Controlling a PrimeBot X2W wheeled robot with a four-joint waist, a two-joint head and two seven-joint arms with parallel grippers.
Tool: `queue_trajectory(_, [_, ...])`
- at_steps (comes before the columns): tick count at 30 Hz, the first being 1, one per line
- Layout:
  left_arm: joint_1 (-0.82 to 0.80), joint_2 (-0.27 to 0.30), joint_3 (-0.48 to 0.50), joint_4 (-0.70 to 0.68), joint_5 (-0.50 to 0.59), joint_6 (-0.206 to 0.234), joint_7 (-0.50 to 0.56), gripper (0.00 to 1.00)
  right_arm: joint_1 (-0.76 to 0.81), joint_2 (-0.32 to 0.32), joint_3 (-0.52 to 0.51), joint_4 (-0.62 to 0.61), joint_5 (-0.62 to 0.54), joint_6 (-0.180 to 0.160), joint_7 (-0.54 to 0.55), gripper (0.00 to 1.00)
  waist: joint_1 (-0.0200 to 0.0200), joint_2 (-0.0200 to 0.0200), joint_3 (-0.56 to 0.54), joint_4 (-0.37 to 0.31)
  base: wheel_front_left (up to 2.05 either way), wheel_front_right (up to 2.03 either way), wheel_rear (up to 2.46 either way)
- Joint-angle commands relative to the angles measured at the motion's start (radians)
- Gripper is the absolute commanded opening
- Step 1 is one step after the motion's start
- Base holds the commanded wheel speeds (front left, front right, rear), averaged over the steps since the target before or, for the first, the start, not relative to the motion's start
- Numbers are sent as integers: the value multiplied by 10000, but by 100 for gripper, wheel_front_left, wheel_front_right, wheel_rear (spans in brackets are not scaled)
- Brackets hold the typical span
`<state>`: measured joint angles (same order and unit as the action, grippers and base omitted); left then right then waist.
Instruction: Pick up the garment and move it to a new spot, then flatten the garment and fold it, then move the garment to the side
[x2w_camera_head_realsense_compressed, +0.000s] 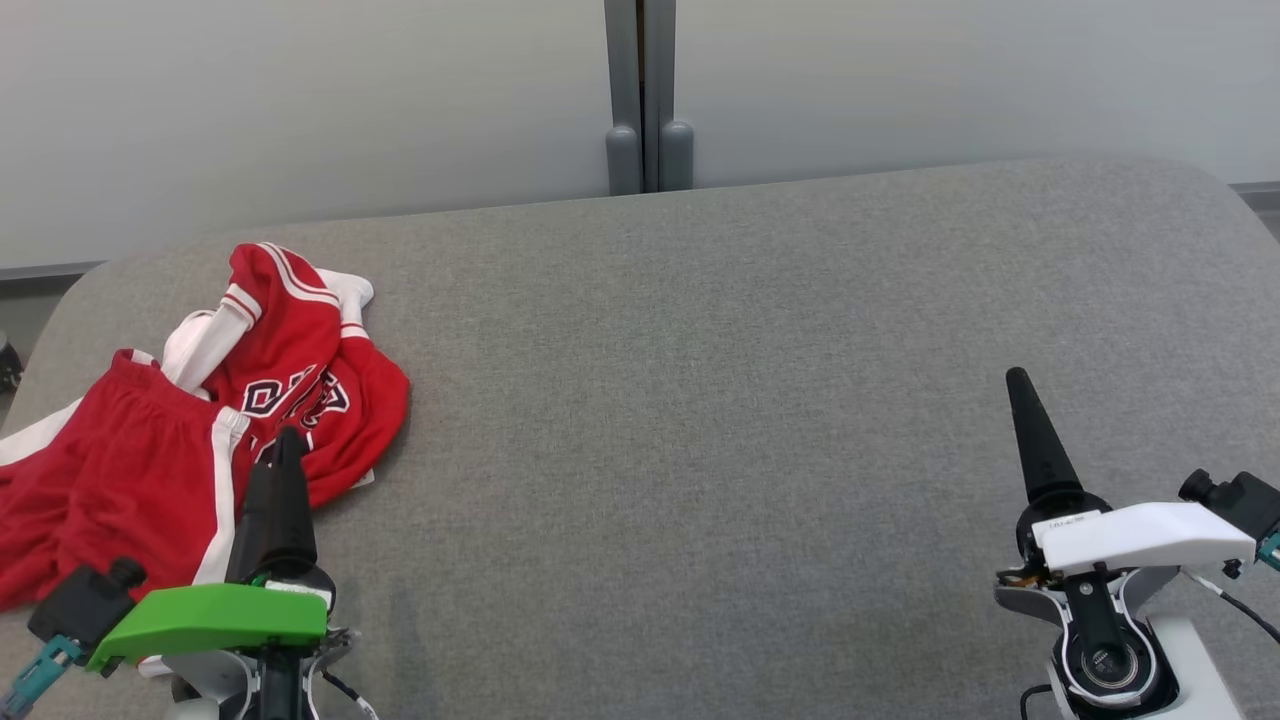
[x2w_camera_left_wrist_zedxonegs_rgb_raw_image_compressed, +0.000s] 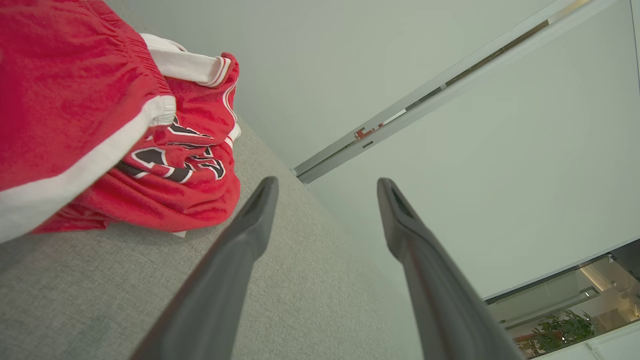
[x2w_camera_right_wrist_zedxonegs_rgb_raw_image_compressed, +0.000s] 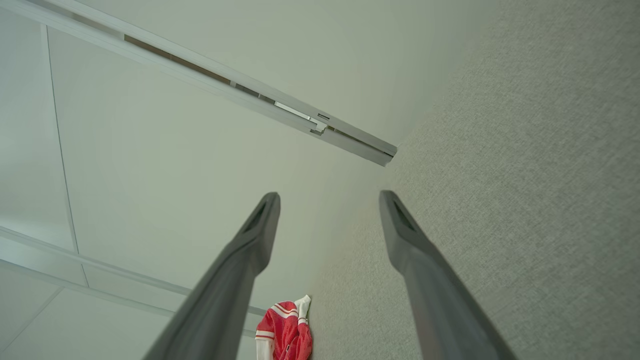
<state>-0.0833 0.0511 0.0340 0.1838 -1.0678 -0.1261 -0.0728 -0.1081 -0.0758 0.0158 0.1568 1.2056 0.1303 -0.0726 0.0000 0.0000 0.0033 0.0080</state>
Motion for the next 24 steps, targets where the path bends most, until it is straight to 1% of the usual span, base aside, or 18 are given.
queue_trajectory(1, [-264, 103, 0, -169, 542, -37, -98, 100, -270, -92, 81, -138, -438, 3, -98, 100, 0, 0, -8, 1, 0, 0, 0])
queue_trajectory(12, [-245, 132, -156, -35, 3417, 11, -434, 100, -306, -281, 543, -98, -2724, 3, -437, 100, 0, 0, -72, 0, 0, 0, 0])
queue_trajectory(18, [-256, 124, -238, 10, 4536, 23, -607, 100, -313, -368, 781, -35, -3836, 4, -605, 100, 0, 0, -105, 0, 0, 0, 0])
queue_trajectory(24, [-239, 137, -290, 64, 5362, 19, -758, 100, -357, -514, 1060, 13, -4743, 4, -769, 100, 0, 0, -125, 8, 0, 0, 0])
